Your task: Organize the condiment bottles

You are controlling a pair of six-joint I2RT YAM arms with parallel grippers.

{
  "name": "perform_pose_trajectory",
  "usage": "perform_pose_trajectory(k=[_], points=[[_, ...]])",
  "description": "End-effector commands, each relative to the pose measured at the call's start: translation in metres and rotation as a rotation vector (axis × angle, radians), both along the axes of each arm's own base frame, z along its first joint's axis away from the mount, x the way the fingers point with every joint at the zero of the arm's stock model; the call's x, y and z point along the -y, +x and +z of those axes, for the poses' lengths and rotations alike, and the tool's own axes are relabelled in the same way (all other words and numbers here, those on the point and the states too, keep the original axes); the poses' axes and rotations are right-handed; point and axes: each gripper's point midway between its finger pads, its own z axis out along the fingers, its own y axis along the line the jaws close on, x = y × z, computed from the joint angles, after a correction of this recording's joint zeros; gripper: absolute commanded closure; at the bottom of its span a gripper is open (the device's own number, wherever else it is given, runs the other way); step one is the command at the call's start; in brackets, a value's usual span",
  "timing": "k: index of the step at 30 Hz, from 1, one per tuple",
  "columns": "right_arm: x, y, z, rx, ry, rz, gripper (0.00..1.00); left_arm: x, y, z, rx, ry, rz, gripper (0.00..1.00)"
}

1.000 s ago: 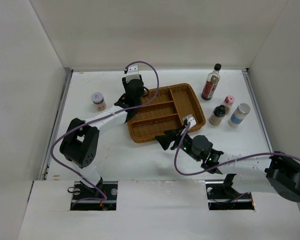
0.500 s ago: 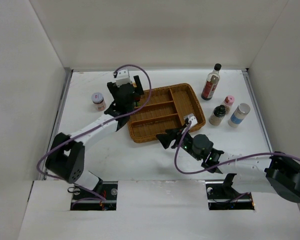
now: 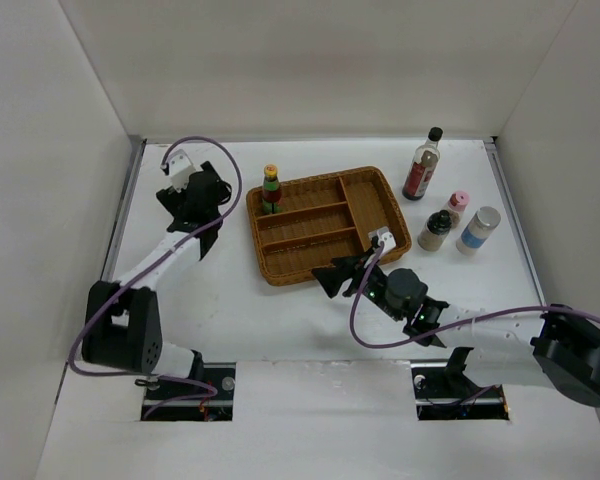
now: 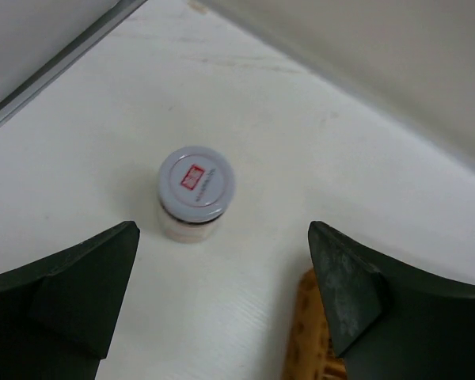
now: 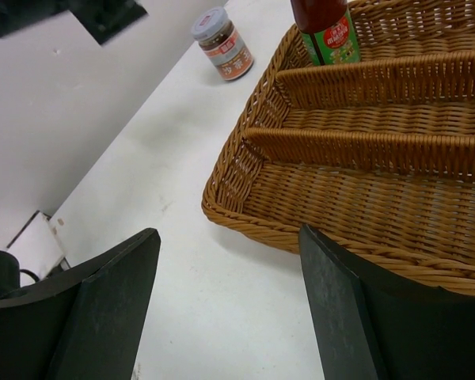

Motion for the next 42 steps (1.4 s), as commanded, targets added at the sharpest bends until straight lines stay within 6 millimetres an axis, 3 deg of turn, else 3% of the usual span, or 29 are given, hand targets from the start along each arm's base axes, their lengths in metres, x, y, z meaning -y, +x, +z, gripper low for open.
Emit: perform_pose_trajectory(k=[1, 10, 16, 20, 24, 28, 32, 38, 42], points=[[0.0, 0.0, 0.017, 0.028, 0.063, 0.005, 0.22, -0.01, 0.011, -0.024, -0.085, -0.014, 0.022, 0.11], [0.001, -0.001, 0.019, 0.031, 0.068, 0.007, 0.13, -0.041, 0.054, -0.056, -0.187, 0.02, 0.096, 0.14], [-0.001, -0.001, 0.019, 0.029, 0.066, 0.011, 0.12, -0.043, 0.074, -0.073, -0.232, 0.038, 0.08, 0.18], [0.002, -0.001, 0.02, 0.033, 0.071, 0.008, 0.12, -0.045, 0.075, -0.087, -0.263, 0.038, 0.081, 0.22], [0.004, 0.0, 0.021, 0.034, 0.072, 0.001, 0.12, -0.046, 0.07, -0.084, -0.253, 0.037, 0.09, 0.42], [0.004, 0.0, 0.021, 0.035, 0.073, 0.001, 0.12, -0.049, 0.054, -0.053, -0.182, 0.029, 0.108, 0.58], [0.007, 0.0, 0.024, 0.04, 0.08, -0.007, 0.12, -0.021, 0.022, -0.008, -0.051, 0.038, 0.067, 0.61], [0.019, 0.006, 0.026, 0.038, 0.102, -0.051, 0.12, 0.046, -0.03, 0.022, 0.052, -0.002, -0.109, 0.61], [0.024, 0.01, 0.026, 0.035, 0.108, -0.069, 0.12, 0.087, -0.052, 0.043, 0.099, -0.018, -0.21, 0.61]])
